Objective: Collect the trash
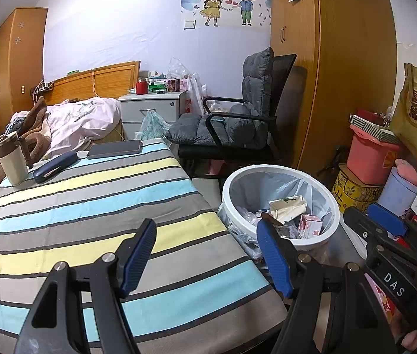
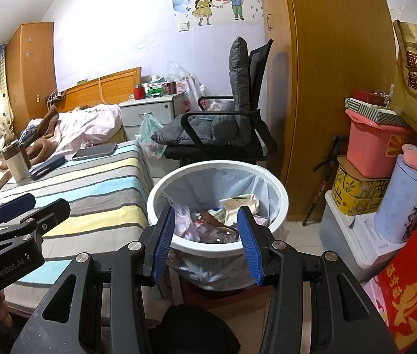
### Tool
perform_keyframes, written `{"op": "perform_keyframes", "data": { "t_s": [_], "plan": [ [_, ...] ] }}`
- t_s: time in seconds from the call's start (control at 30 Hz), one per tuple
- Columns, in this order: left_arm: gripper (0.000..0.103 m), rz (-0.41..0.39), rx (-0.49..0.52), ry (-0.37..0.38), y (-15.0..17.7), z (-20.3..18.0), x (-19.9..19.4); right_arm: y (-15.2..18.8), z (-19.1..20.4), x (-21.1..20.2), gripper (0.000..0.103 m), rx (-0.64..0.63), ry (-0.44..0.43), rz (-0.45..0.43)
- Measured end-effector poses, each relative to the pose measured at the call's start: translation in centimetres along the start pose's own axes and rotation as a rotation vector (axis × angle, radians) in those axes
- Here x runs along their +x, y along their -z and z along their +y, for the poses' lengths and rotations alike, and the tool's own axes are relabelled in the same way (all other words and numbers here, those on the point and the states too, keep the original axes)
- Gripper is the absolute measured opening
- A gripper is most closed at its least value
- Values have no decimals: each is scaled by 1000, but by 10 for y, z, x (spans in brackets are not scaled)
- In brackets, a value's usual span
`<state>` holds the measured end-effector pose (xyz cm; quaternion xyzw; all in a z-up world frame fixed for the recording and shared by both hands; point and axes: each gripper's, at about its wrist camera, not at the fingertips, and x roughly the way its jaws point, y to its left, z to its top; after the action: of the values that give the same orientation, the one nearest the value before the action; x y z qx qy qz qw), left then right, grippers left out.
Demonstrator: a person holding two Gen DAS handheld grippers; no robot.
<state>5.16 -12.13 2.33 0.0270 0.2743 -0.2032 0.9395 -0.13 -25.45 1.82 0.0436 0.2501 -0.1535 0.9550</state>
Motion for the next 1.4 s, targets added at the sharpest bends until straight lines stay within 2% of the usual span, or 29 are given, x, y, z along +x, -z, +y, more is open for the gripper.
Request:
{"op": "perform_keyframes", "data": {
  "t_s": [1.4],
  "plan": [
    [72, -3, -16, -6, -1, 1, 0, -2, 5, -2, 46, 1, -7, 3]
  ]
}}
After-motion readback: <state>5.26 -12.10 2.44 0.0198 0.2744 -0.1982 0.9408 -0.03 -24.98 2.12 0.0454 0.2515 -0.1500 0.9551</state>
